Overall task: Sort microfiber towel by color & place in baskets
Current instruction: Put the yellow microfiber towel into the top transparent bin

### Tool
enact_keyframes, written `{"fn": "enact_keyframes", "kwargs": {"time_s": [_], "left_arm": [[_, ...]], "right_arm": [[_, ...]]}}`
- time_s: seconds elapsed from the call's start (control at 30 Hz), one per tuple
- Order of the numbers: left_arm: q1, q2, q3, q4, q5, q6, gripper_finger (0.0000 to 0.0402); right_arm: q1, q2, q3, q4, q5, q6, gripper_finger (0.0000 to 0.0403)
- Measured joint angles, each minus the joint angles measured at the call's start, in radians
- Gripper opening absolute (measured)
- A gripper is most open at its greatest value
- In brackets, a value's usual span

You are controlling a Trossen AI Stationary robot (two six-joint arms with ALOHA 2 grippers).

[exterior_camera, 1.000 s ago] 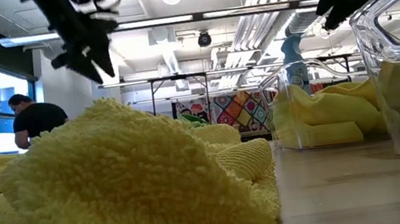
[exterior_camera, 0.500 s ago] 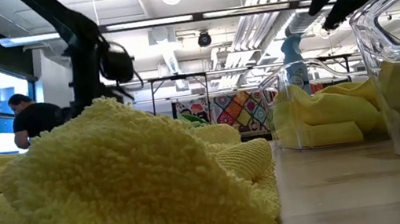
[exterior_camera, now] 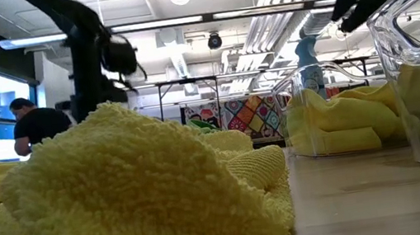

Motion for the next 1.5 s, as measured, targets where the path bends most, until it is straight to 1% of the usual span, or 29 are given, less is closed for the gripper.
{"fn": "enact_keyframes", "kwargs": {"time_s": [0.13, 0.23, 0.3, 0.47, 0.57, 0.63, 0.7, 0.77, 0.9, 1.07, 1.23, 1.33, 1.5], "left_arm": [[-0.055, -0.128, 0.043, -0.022, -0.009, -0.094, 0.0002], [-0.133, -0.218, 0.072, -0.023, -0.010, -0.208, 0.0001], [-0.202, -0.260, 0.099, -0.022, -0.028, -0.280, 0.0001], [-0.422, -0.290, 0.195, -0.021, -0.122, -0.460, 0.0001], [-0.561, -0.267, 0.279, -0.012, -0.229, -0.549, 0.0001], [-0.636, -0.238, 0.337, -0.010, -0.303, -0.592, 0.0000], [-0.695, -0.209, 0.394, 0.018, -0.357, -0.601, 0.0000], [-0.736, -0.172, 0.456, 0.064, -0.389, -0.591, 0.0000], [-0.784, -0.073, 0.573, 0.202, -0.399, -0.502, 0.0000], [-0.807, 0.089, 0.747, 0.318, -0.382, -0.389, 0.0000], [-0.809, 0.267, 0.904, 0.388, -0.308, -0.322, 0.0000], [-0.809, 0.359, 0.964, 0.407, -0.257, -0.305, 0.0000], [-0.800, 0.503, 1.012, 0.449, -0.158, -0.319, 0.0000]], "right_arm": [[0.001, -0.013, 0.000, -0.076, -0.056, -0.044, 0.0220], [0.001, -0.045, 0.000, -0.104, -0.101, -0.099, 0.0220], [0.001, -0.079, 0.000, -0.119, -0.109, -0.133, 0.0220], [0.001, -0.190, 0.000, -0.143, -0.109, -0.211, 0.0220], [0.001, -0.257, 0.000, -0.151, -0.106, -0.255, 0.0220], [0.001, -0.297, 0.000, -0.156, -0.100, -0.272, 0.0220], [0.001, -0.330, 0.000, -0.165, -0.093, -0.288, 0.0220], [0.001, -0.353, 0.000, -0.176, -0.086, -0.298, 0.0220], [0.001, -0.375, 0.000, -0.188, -0.085, -0.320, 0.0220], [0.001, -0.375, 0.000, -0.191, -0.085, -0.318, 0.0220], [0.001, -0.376, 0.000, -0.193, -0.086, -0.319, 0.0220], [0.001, -0.381, 0.000, -0.201, -0.086, -0.320, 0.0220], [0.001, -0.389, 0.000, -0.202, -0.093, -0.338, 0.0220]]}}
